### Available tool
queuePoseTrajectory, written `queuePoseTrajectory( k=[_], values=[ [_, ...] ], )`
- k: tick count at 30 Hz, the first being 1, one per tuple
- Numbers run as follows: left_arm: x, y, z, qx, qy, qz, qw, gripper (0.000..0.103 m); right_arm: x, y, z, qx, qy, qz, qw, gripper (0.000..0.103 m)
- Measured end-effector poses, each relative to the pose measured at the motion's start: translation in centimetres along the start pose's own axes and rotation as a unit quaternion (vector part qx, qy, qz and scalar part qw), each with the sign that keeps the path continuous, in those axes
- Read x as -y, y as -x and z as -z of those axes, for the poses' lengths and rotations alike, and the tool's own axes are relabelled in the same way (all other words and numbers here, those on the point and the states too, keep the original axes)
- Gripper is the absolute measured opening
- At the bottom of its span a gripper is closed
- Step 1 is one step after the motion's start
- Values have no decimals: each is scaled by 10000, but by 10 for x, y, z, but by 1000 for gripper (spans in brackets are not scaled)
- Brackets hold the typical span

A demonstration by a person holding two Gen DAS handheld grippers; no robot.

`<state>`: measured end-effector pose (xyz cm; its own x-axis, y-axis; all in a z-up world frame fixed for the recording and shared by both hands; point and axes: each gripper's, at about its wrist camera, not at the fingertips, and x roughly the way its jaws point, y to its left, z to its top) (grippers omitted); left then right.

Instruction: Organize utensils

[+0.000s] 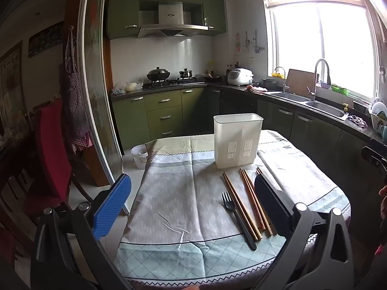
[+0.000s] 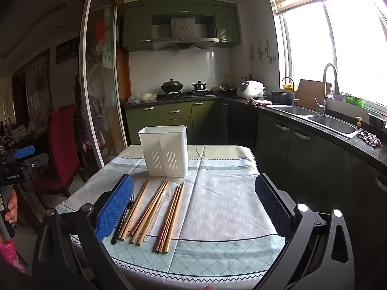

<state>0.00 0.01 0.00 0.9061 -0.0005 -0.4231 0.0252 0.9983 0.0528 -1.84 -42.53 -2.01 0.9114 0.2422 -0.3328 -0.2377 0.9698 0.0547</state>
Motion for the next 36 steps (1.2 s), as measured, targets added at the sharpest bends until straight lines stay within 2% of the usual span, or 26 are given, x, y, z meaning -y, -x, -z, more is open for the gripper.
queuePoseTrajectory(
  k=[30, 31, 36],
  values=[
    [5, -9, 13, -106, -30, 24, 9999, 97, 4, -9, 10, -87, 8, 16, 10000, 99],
    [4, -8, 5, -148, -14, 35, 9999, 97, 4, -10, 11, -94, 7, 17, 10000, 99],
    [4, -9, 6, -171, -25, 49, 9998, 97, 0, -10, 8, -126, -9, 36, 9999, 99]
  ],
)
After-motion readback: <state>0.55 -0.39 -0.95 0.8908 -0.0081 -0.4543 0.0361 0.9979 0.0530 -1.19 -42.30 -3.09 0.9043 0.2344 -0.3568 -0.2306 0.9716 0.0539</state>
